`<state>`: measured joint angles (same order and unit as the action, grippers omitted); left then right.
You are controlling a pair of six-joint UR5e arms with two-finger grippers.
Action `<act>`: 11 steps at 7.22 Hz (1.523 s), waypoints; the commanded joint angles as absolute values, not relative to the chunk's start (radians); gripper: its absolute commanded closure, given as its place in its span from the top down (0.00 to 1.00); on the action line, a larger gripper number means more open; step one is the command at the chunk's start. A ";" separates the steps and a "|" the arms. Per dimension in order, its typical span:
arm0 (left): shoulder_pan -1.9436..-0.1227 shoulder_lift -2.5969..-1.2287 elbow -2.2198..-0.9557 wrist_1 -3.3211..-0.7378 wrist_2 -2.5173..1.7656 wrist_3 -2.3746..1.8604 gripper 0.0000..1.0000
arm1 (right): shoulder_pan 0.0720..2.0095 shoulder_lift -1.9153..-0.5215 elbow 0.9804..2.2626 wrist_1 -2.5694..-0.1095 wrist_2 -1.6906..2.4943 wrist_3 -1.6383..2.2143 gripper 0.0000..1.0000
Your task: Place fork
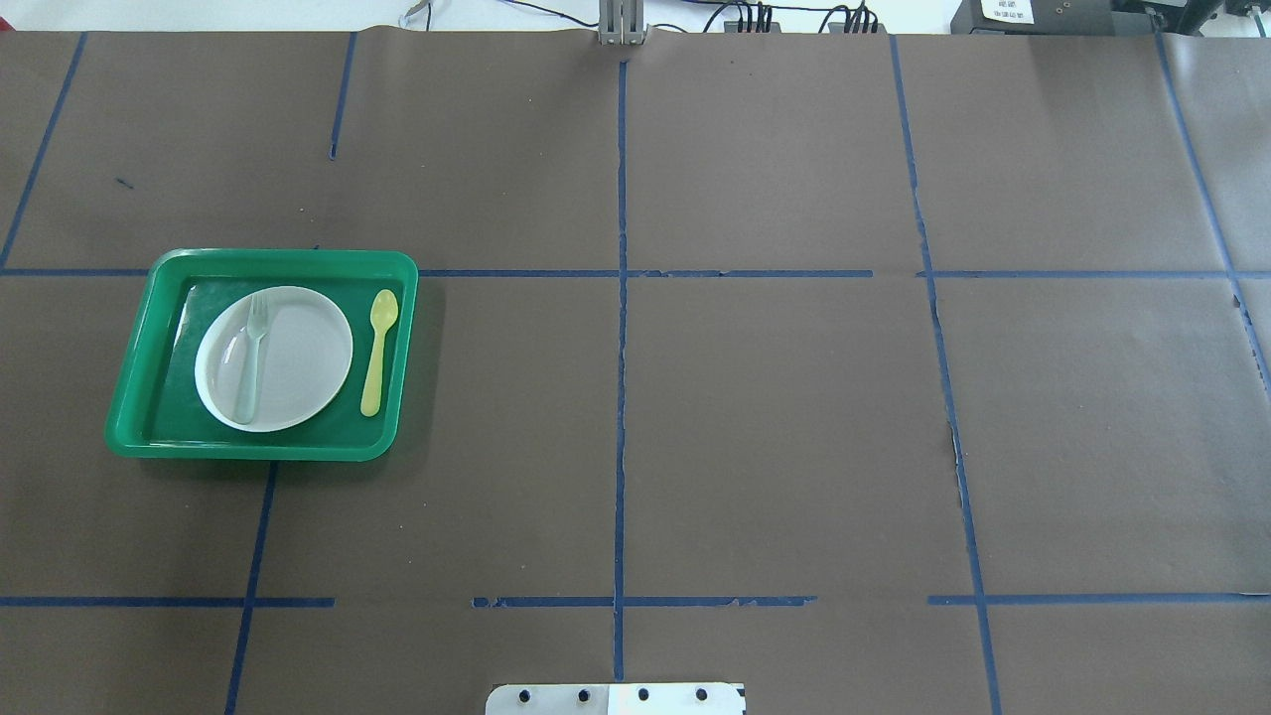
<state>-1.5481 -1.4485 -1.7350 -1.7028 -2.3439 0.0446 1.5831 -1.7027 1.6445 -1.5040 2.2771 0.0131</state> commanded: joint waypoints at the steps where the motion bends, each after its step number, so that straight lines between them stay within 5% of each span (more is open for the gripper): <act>1: -1.549 -1.448 -1.744 -1.698 -2.345 0.040 1.00 | 1.583 -1.703 1.644 -1.503 2.278 0.014 1.00; 5: -1.514 -1.483 -1.836 -1.715 -2.341 -0.087 1.00 | 1.583 -1.703 1.644 -1.505 2.278 0.012 1.00; 11: -0.986 -1.544 -1.844 -2.022 -2.102 -0.800 1.00 | 1.583 -1.703 1.644 -1.505 2.276 0.014 1.00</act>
<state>-1.1013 -1.5134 -1.8482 -1.9939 -2.1935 -0.6411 1.5830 -1.7027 1.6444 -1.5042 2.2769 0.0138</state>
